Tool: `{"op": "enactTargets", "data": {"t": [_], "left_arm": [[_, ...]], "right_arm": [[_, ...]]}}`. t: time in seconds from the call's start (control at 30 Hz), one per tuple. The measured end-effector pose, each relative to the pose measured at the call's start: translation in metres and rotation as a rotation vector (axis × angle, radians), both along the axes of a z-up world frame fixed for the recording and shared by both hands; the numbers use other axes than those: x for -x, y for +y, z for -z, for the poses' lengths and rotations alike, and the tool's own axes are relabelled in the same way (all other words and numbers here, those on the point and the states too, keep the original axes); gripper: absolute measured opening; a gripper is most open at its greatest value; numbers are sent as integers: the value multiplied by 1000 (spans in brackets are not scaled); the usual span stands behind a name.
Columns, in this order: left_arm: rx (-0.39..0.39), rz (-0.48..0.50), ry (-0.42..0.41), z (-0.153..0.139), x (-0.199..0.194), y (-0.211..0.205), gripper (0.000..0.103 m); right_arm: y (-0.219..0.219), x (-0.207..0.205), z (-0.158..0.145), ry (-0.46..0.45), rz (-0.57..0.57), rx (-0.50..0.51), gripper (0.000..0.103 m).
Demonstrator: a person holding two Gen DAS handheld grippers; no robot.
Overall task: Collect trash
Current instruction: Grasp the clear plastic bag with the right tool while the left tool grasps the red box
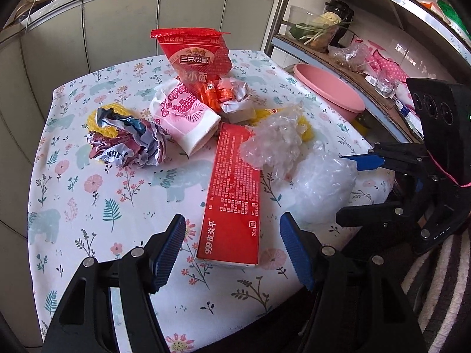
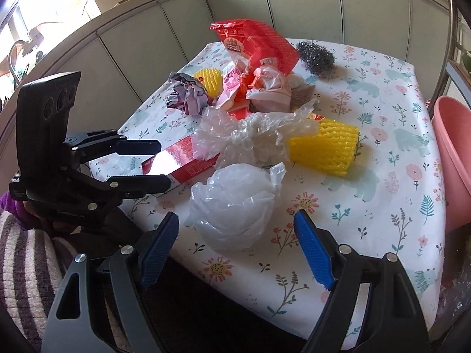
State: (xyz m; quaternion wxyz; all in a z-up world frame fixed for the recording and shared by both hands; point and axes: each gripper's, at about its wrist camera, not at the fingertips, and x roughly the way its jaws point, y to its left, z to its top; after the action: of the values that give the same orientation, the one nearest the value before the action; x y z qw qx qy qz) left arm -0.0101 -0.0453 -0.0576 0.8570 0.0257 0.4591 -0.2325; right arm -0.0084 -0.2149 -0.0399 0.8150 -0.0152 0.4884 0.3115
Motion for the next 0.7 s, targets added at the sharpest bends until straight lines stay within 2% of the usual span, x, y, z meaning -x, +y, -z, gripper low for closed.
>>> {"op": "enactTargets", "data": {"t": [0.03, 0.07, 0.13, 0.2, 0.23, 0.4, 0.7], "left_arm": [[-9, -2, 5, 0, -1, 0, 64], [-16, -4, 10, 2, -2, -1, 62], [-23, -3, 22, 5, -5, -2, 60], [-31, -2, 31, 8, -8, -4, 55], [-32, 1, 36, 9, -9, -4, 45], [-5, 5, -4, -1, -7, 2, 41], [79, -9, -140, -51, 8, 19, 38]], "right_arm": [[0, 0, 0, -1, -1, -1, 64], [0, -1, 1, 3, 1, -1, 60], [-4, -4, 4, 24, 14, -2, 43], [-8, -7, 7, 38, 20, -19, 39], [-10, -7, 6, 39, 24, -31, 36], [-23, -8, 1, 31, 48, -84, 31], [-43, -6, -20, -39, 78, -158, 30]]}}
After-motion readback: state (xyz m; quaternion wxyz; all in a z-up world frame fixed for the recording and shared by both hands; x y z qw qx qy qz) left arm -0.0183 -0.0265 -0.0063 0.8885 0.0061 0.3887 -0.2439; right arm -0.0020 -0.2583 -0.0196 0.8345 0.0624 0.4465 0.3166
